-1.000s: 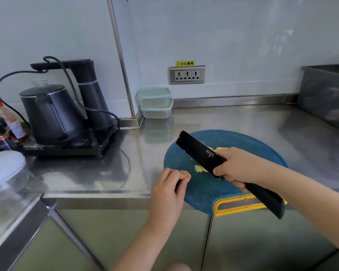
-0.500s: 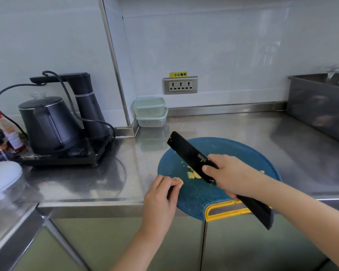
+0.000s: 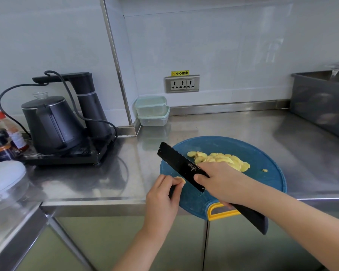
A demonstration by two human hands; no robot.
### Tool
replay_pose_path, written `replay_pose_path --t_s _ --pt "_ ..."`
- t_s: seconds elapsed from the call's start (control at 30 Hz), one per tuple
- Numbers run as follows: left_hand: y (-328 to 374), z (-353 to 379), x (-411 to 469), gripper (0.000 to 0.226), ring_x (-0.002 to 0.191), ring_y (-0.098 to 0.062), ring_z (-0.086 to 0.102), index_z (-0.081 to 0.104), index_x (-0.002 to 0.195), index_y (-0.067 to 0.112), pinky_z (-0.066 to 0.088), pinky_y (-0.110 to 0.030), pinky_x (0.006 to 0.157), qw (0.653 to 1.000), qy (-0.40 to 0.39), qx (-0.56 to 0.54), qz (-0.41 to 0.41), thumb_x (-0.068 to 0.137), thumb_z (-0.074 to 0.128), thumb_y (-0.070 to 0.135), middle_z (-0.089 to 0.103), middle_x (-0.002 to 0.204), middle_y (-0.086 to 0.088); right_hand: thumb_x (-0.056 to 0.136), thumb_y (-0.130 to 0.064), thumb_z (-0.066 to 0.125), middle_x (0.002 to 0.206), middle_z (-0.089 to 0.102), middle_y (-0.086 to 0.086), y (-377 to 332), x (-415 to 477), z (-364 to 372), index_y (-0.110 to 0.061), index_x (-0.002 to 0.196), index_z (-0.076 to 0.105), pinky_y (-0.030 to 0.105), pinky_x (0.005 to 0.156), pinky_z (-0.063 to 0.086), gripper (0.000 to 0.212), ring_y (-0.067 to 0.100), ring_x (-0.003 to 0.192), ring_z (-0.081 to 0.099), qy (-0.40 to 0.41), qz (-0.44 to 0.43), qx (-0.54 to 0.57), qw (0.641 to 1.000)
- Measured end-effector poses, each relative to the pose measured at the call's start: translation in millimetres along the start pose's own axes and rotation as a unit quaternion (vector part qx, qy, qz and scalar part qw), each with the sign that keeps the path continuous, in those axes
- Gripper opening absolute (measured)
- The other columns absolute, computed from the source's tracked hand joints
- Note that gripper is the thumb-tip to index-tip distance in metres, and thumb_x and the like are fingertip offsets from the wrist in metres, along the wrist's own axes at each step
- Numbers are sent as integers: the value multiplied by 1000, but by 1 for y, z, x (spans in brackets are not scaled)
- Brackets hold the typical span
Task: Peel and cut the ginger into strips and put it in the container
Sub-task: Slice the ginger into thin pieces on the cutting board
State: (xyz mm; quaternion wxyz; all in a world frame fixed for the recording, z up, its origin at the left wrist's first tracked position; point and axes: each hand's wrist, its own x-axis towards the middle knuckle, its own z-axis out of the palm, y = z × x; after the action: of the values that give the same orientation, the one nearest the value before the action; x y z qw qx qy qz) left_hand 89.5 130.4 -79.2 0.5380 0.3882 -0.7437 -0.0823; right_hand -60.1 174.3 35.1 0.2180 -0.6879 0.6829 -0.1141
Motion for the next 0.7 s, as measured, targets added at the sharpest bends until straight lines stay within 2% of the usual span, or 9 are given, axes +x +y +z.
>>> replay_pose_path --t_s 0.3,0.6,0.7 --pt "0 0 0 7 77 2 54 64 77 11 40 -2 72 1000 -6 10 6 82 68 10 58 78 8 103 -30 36 74 50 0 -1 1 4 -14 105 54 13 35 36 24 8 48 46 -2 -3 -6 1000" --pt "-1 0 0 11 76 -2 57 65 77 10 44 -6 71 1000 -7 13 14 79 72 3 59 77 6 103 -32 35 84 54 0 0 6 11 -16 109 54 27 65 48 26 10 69 50 12 -2 -40 999" --pt "-1 0 0 11 75 -2 59 66 75 10 46 -8 70 1000 -2 10 16 78 73 2 62 76 6 103 -32 35 79 50 -2 1 7 13 -14 108 53 23 60 42 26 9 68 47 17 -5 -53 998"
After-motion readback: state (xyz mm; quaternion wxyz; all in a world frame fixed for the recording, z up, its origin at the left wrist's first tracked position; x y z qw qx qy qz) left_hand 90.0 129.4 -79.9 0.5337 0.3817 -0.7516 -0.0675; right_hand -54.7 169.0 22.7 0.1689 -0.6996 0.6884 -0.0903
